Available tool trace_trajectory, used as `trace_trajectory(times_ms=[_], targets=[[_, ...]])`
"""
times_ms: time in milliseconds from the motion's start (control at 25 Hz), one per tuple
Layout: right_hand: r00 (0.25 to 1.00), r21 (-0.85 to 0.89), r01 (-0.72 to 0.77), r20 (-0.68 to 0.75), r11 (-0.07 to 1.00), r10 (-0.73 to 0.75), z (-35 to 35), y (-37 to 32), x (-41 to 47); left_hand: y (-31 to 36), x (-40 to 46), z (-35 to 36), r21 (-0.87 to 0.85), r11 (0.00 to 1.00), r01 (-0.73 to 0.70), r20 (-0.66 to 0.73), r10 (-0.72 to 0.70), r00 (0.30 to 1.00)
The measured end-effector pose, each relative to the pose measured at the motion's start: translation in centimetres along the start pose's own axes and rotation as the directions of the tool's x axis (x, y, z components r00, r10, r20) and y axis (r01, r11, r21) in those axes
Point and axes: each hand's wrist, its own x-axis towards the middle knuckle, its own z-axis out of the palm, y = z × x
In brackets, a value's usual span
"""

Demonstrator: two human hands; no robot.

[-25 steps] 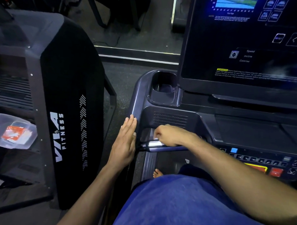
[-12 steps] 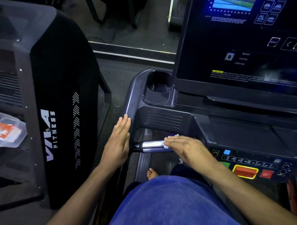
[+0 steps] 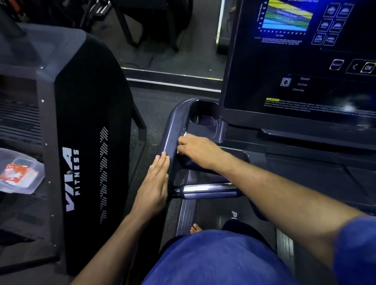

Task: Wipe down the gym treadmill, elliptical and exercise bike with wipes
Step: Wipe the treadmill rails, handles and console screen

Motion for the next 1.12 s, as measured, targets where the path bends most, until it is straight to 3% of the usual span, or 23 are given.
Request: trace_trajectory(times_ms=[160,360,480,600,760,920,1040,1120], targets=[[0.991,-0.028,-0.113,0.068,0.993,0.115,-0.7,1.1,-3.1,0.1,-0.2,-0.1,0.005,1.000,-0.005,0.026,0.005,1.000],[0.918,-0.193,-0.330,0.163,0.924,0.362,-1.7,3.8,-10.0,0.2,-0.2,-0.1,0.047,0.999,-0.005,0.039,0.003,0.999],[0.885,-0.272,-0.289,0.288,0.918,0.364,-0.9,2.1,-8.9,0.5,-0.1,-0.2,0.072,0.997,0.014,0.066,-0.019,0.998],[0.890,-0.198,-0.255,0.334,0.946,0.310,-0.4,0.9,-6.7,0.6,0.0,-0.3,0.074,0.997,0.008,0.074,-0.014,0.997],[0.971,-0.129,-0.079,0.216,0.989,0.106,0.7,-1.7,-1.5,0.3,0.0,-0.3,0.080,0.997,0.008,0.070,-0.014,0.997],[0.988,-0.045,-0.115,0.101,0.992,0.119,1.0,-2.7,1.2,0.2,-0.1,-0.2,0.066,0.998,0.019,0.071,-0.024,0.997],[0.958,-0.114,-0.116,0.248,0.987,0.141,1.4,-3.0,-0.6,0.2,-0.3,-0.3,0.035,0.999,0.006,0.053,-0.008,0.999],[0.919,-0.070,-0.208,0.327,0.976,0.219,1.5,-3.4,-1.4,0.3,-0.3,-0.3,0.031,1.000,0.006,0.055,-0.007,0.998]])
